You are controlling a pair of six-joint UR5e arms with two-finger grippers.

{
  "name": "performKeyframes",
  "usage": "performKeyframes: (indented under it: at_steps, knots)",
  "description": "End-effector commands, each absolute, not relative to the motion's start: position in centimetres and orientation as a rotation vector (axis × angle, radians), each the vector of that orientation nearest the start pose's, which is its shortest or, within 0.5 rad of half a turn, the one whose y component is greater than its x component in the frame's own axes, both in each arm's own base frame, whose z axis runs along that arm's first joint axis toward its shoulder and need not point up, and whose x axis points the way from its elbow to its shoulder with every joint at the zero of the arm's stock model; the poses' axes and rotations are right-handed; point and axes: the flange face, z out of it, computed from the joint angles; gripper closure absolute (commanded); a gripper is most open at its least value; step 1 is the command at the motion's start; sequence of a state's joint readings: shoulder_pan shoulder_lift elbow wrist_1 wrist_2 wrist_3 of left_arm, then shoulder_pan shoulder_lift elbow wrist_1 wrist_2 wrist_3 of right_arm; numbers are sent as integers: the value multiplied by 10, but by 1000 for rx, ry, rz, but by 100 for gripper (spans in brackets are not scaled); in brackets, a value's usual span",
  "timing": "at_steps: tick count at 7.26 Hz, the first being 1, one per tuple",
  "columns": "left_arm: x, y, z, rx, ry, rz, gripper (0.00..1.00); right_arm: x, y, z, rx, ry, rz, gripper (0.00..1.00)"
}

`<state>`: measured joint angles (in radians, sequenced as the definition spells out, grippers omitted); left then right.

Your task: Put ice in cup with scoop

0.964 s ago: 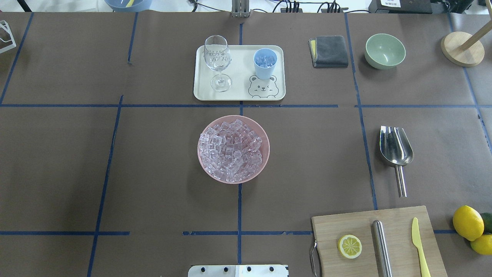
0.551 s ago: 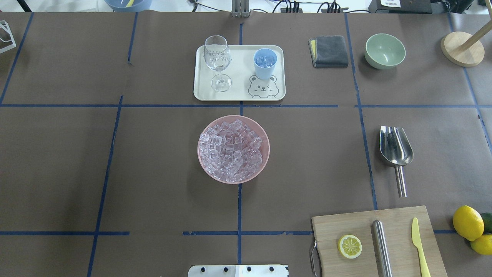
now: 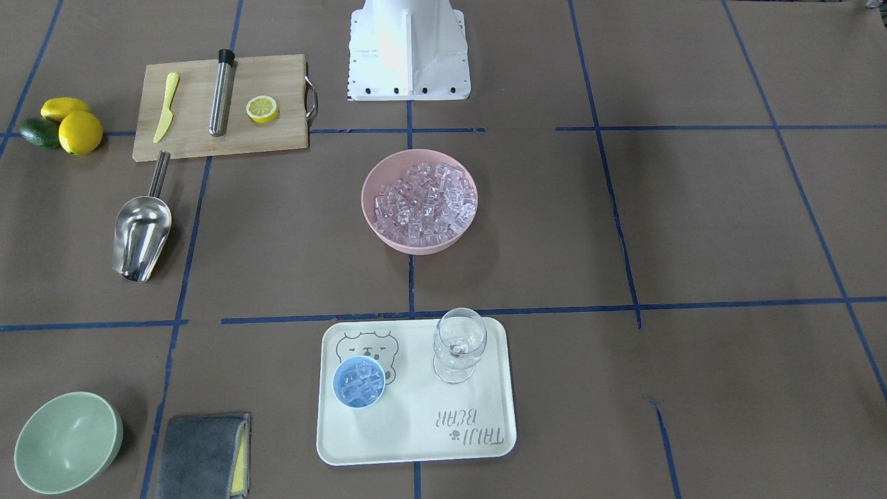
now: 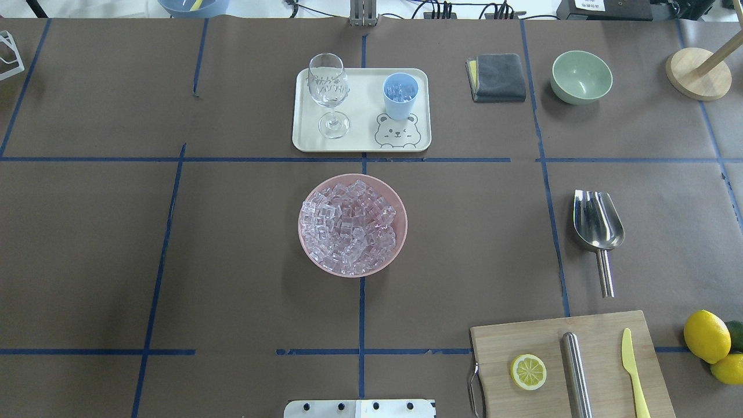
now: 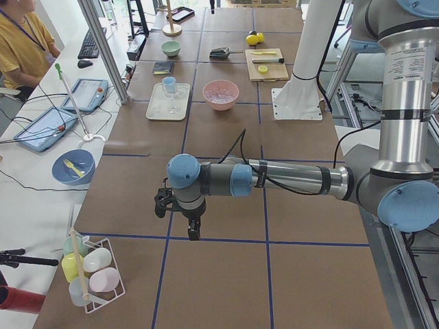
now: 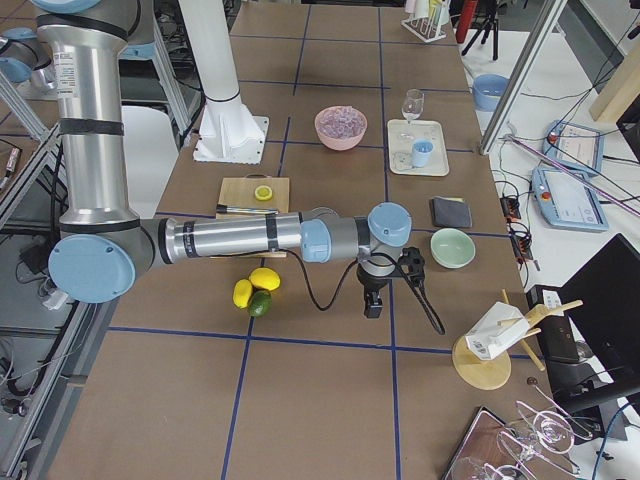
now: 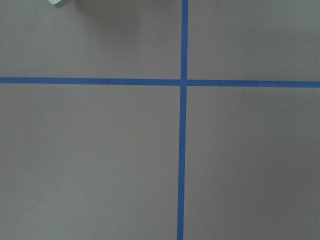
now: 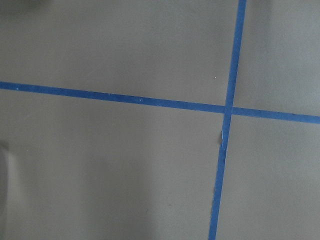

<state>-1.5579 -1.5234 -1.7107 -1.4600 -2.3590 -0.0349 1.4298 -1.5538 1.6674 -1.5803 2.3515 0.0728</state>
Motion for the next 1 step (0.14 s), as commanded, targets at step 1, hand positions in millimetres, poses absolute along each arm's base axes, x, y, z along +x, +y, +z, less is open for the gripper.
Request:
performKeyframes:
  at_steps: [1]
  knots:
    - [-56, -473, 615, -30, 788, -25, 0, -8, -503, 603, 12, -794, -105, 0]
